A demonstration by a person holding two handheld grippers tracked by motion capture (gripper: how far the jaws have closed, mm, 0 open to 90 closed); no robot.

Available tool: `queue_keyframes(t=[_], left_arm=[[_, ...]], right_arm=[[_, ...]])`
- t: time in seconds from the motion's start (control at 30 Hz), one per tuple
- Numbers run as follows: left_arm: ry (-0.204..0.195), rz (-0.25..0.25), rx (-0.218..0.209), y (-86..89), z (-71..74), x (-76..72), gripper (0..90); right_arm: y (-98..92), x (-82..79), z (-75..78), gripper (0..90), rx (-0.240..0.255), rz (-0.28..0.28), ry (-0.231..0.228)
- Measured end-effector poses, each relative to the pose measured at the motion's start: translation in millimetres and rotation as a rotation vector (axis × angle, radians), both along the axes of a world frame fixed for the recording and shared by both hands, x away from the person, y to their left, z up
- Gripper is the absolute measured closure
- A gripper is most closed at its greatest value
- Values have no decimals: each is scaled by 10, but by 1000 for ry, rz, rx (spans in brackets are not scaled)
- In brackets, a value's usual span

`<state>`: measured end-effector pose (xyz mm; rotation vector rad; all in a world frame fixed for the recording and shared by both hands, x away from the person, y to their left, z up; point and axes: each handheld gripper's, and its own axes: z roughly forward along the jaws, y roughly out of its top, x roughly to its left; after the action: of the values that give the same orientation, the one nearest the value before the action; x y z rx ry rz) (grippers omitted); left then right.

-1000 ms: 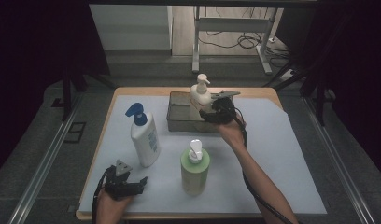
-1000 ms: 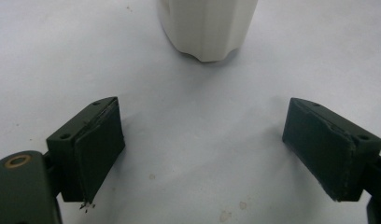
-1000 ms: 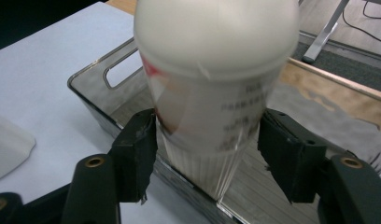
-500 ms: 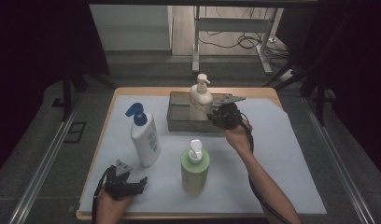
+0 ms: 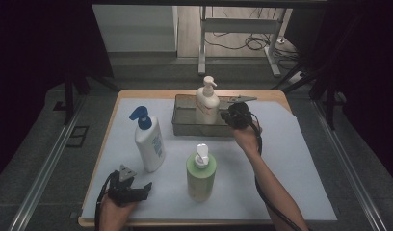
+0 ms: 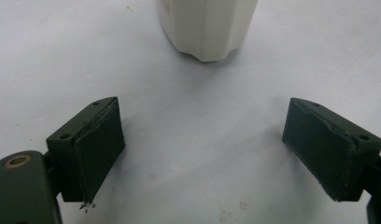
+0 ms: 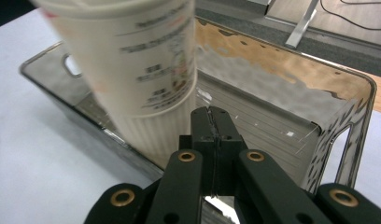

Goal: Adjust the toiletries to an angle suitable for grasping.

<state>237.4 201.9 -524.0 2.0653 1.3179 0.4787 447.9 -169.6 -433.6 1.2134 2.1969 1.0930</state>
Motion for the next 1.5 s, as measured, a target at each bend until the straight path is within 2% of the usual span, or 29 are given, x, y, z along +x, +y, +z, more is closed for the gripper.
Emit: queue_keyframes(t=[0.27,0.67,0.83,1.27,1.5], left_arm=[[1,-1,1,1,0,0,121],[0,0,0,0,0,0,121],[0,0,0,0,0,1,121],[0,0,0,0,0,1,121],[1,0,0,1,0,1,121]], right_arm=[[45,146,-98,896,-2,-6,28],[113,264,-209,895,-9,-9,58],[149,280,-230,896,-10,-8,77],[266,291,-270,895,-18,17,80],[313,333,-247,895,-6,14,82]])
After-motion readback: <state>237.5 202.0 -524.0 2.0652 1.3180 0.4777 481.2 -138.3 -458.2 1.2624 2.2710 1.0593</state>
